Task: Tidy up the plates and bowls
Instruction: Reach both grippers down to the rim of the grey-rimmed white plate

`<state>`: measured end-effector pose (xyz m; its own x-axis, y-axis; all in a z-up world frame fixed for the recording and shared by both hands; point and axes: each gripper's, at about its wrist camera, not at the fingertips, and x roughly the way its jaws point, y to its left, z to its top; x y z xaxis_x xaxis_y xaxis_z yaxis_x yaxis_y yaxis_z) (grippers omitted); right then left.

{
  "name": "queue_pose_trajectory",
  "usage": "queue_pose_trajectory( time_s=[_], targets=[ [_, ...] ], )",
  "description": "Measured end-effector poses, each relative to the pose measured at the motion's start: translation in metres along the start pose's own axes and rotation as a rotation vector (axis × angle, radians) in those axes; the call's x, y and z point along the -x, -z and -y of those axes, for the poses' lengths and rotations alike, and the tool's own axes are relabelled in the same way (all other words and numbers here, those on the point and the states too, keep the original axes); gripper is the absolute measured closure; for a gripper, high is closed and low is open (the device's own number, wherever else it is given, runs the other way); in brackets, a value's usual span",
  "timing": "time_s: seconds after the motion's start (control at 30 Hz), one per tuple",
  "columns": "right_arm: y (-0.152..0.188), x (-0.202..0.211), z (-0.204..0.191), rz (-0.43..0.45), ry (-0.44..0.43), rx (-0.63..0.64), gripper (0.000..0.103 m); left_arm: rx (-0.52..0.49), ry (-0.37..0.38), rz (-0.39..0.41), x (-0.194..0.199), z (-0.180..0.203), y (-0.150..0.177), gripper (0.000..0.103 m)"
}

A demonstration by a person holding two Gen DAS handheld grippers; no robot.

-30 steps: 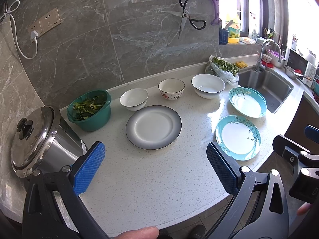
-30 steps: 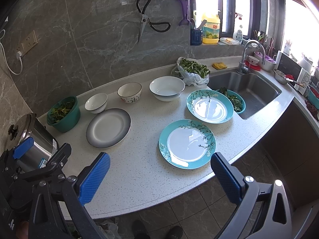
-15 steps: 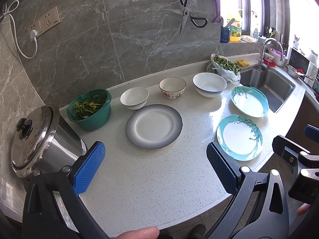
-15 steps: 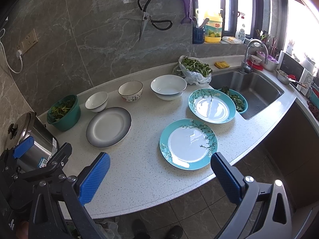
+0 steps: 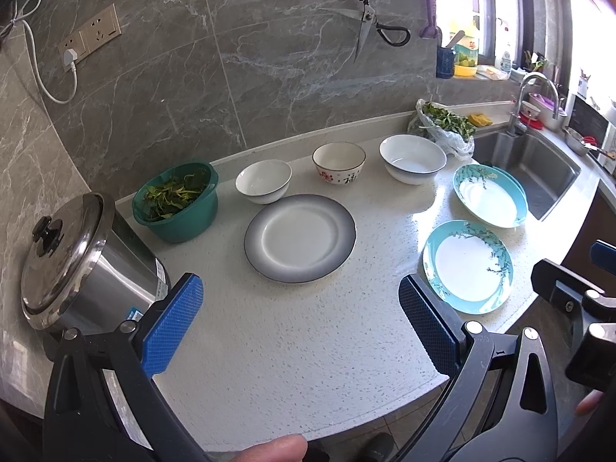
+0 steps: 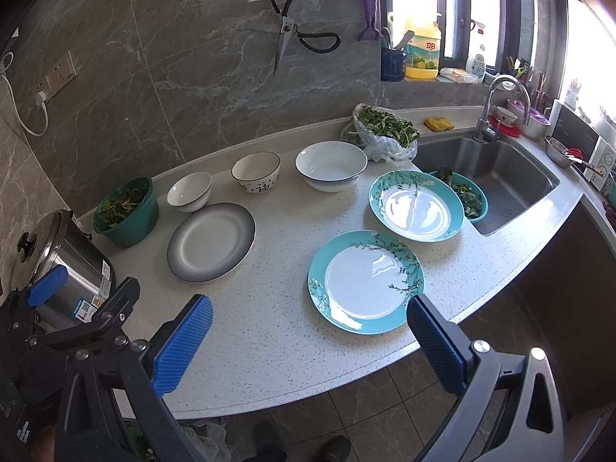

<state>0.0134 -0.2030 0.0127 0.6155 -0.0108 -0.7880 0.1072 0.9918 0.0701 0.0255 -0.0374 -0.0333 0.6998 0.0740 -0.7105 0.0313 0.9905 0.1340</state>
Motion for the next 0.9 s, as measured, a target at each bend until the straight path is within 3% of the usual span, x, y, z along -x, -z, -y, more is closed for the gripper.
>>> queue_pose_trajectory(
  time_s=[0.13,0.2,0.3,0.37,0.4,0.43,0.5,0.57,0.67,0.73,0.9],
  targets=[
    [-0.001,-0.009,0.01,-0.026,-0.039,0.005,0.0,0.005,-0.038,-0.022,-0.011,0.006,0.005,0.0],
    [-0.001,-0.018,0.017,-0.05,-0.084,-0.001,0.0,0.013,-0.014,-0.048,-0.021,0.005,0.014,0.0],
    [0.0,-0.039,0.029,-0.106,-0.2,-0.021,0.0,0.108,0.131,-0.125,-0.043,-0.014,0.033,0.0],
    [-0.001,-0.061,0.035,-0.156,-0.29,-0.049,0.0,0.251,0.278,-0.181,-0.064,-0.038,0.049,0.0],
    [-0.002,-0.07,0.035,-0.173,-0.313,-0.058,0.0,0.295,0.29,-0.217,-0.075,-0.047,0.055,0.0],
    [-0.004,-0.08,0.036,-0.19,-0.349,-0.073,0.0,0.294,0.246,-0.244,-0.088,-0.053,0.059,0.0],
    [-0.01,-0.099,0.034,-0.205,-0.444,-0.098,0.0,0.247,0.209,-0.223,-0.101,-0.061,0.058,0.0],
    [-0.021,-0.121,0.028,-0.223,-0.516,-0.115,0.0,0.236,0.237,-0.205,-0.118,-0.072,0.051,0.0],
    [-0.037,-0.153,0.014,-0.271,-0.609,-0.158,0.002,0.257,0.243,-0.281,-0.159,-0.093,0.037,0.0],
    [-0.048,-0.178,0.003,-0.314,-0.682,-0.183,0.005,0.328,0.241,-0.278,-0.186,-0.115,0.028,0.001],
    [-0.067,-0.23,-0.017,-0.383,-0.721,-0.218,0.013,0.41,0.293,-0.325,-0.254,-0.151,0.012,0.001]
  ],
)
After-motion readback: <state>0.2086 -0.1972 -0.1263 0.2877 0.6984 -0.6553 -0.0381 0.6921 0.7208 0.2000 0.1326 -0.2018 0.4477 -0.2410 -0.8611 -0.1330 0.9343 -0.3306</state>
